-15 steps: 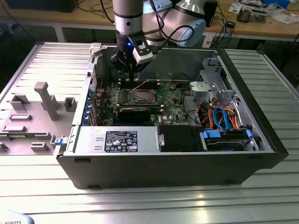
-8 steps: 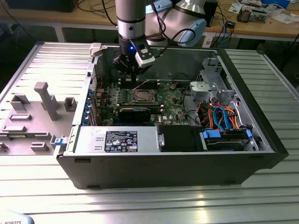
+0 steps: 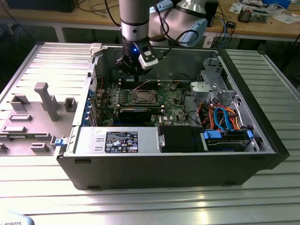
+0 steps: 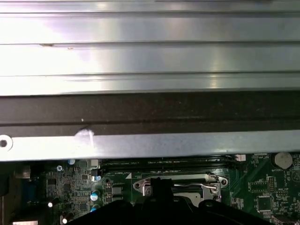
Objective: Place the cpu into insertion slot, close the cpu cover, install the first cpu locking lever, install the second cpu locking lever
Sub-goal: 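Install the first cpu locking lever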
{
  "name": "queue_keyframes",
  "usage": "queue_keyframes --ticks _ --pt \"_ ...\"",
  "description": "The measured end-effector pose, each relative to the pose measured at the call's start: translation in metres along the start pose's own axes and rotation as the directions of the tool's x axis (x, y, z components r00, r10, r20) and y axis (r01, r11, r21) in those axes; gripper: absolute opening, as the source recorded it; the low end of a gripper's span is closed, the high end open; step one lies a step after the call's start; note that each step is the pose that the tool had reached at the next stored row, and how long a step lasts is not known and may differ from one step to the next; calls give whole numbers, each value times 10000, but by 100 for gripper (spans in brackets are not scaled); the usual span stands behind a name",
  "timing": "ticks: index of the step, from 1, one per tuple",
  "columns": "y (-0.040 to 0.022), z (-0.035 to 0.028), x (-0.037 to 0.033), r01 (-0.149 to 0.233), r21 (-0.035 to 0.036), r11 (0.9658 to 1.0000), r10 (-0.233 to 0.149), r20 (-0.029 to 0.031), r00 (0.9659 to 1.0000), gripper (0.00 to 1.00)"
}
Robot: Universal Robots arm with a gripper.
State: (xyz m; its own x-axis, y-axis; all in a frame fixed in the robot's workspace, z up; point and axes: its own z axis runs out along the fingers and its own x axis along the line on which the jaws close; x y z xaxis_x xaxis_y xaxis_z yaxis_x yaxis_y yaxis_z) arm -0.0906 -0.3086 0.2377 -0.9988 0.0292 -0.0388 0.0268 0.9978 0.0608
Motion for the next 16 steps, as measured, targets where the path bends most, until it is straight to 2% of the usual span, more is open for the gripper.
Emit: queue_keyframes --ticks 6,9,13,16 --pt "14 52 -60 1 54 10000 -1 2 10000 11" --pt "33 100 -88 54 151 9999 -54 2 10000 11" --pt "46 122 -103 154 152 9998 -154 -4 9999 11" --pt "59 130 -141 158 153 9998 -158 -5 9999 11"
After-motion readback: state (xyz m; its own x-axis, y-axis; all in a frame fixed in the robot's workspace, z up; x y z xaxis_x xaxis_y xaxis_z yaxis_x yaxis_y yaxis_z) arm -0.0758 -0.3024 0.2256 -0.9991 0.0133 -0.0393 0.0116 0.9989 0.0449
